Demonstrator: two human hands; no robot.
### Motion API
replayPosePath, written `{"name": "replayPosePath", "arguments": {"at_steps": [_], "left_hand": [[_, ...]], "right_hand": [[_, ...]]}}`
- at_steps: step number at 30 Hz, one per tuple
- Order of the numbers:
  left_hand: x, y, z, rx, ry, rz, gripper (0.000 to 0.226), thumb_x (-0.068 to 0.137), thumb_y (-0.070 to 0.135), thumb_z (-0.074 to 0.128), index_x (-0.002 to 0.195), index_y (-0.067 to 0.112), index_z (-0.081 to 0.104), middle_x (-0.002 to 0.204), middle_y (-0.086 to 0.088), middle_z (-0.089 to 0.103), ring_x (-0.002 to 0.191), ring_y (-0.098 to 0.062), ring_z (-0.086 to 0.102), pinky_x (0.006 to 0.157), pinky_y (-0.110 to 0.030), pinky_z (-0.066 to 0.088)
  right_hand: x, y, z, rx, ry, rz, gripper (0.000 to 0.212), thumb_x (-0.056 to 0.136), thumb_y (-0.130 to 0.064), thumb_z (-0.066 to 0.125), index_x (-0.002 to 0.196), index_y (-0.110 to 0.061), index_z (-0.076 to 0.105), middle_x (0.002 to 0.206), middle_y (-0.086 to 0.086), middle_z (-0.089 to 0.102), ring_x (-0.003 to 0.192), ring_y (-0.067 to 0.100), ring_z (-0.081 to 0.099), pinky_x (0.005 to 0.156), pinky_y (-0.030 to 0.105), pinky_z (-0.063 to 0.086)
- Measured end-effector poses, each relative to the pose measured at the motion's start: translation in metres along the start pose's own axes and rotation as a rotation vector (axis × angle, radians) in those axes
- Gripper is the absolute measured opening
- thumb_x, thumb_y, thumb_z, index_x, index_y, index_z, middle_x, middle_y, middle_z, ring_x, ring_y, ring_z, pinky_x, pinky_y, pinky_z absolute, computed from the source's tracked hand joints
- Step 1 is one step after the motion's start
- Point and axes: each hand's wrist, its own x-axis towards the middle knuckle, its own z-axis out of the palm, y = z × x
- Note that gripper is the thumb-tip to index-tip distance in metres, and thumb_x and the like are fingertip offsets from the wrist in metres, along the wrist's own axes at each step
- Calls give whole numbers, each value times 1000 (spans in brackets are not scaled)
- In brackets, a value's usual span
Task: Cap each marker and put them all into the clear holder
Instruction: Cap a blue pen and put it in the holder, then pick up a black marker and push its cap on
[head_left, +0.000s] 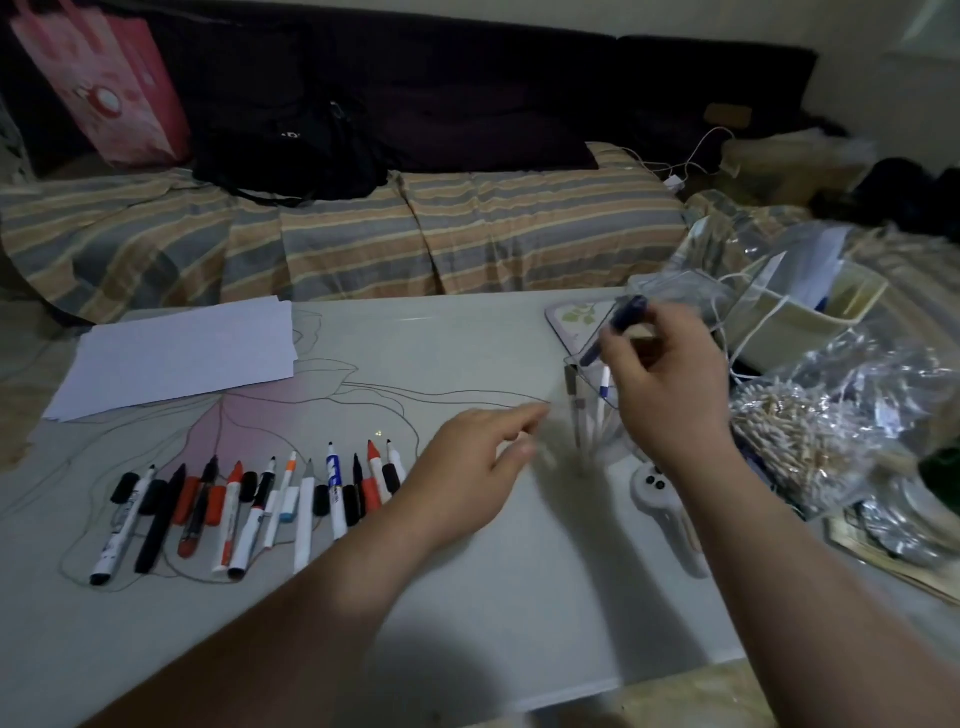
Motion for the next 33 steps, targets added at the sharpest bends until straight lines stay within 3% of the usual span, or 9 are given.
{"name": "replayPosePath", "arguments": {"at_steps": [3,5,9,12,14,18,24,29,33], "left_hand": [[-4,-11,8,158,-54,53,29,98,25,56,121,33,71,123,16,70,115,-14,58,103,-23,37],[-7,-18,12,179,-95,32,27,96,28,54,116,34,72,119,17,71,114,-12,58,104,-28,40],[-11,-22,16,202,-164,29,26,96,27,55,114,33,72,116,18,71,113,-9,54,104,-28,39],[-10,-21,17,207,-176,14,27,96,29,54,115,33,72,117,18,70,115,-10,52,104,-29,41],[-11,-21,17,224,-196,0,27,97,30,53,117,34,71,118,19,70,117,-10,51,104,-30,42],[-14,-27,16,241,-224,-25,28,96,31,53,116,36,71,117,20,70,117,-8,51,104,-34,44],[-16,-36,1,259,-230,-73,26,96,28,55,114,36,72,116,19,71,116,-9,52,105,-31,41],[-21,-72,-43,344,-67,-236,49,85,-1,53,109,34,76,112,9,73,112,-19,55,98,-36,46],[-22,-80,-71,380,79,-360,53,84,-5,50,105,35,76,118,11,70,119,-19,52,98,-35,45]], "right_hand": [[3,27,0,-219,-20,2,11,96,-30,64,99,-21,70,93,-3,68,81,11,63,72,27,43],[0,37,7,-367,-95,-25,10,96,-29,62,99,-22,69,94,-2,68,87,22,62,71,31,40],[4,32,10,-368,-33,11,15,100,-29,52,104,-18,61,97,1,61,85,25,55,72,38,43],[4,33,14,-470,-230,47,19,100,-33,49,99,-18,59,93,5,65,80,28,56,69,39,48],[-1,34,18,-509,-340,88,19,100,-36,48,111,-23,56,99,6,68,86,32,61,71,43,53],[-9,31,22,-464,-317,102,31,103,-37,45,132,-36,34,105,7,70,90,37,61,69,45,53],[-9,34,23,-499,-344,114,23,102,-39,44,121,-32,56,112,7,66,94,33,60,74,43,53],[-18,9,42,-447,-268,-31,30,99,-27,51,128,-30,59,127,0,58,104,26,61,81,42,55],[-40,-2,79,-365,-514,-81,26,95,-31,52,117,-30,67,107,-6,71,100,19,64,86,38,55]]}}
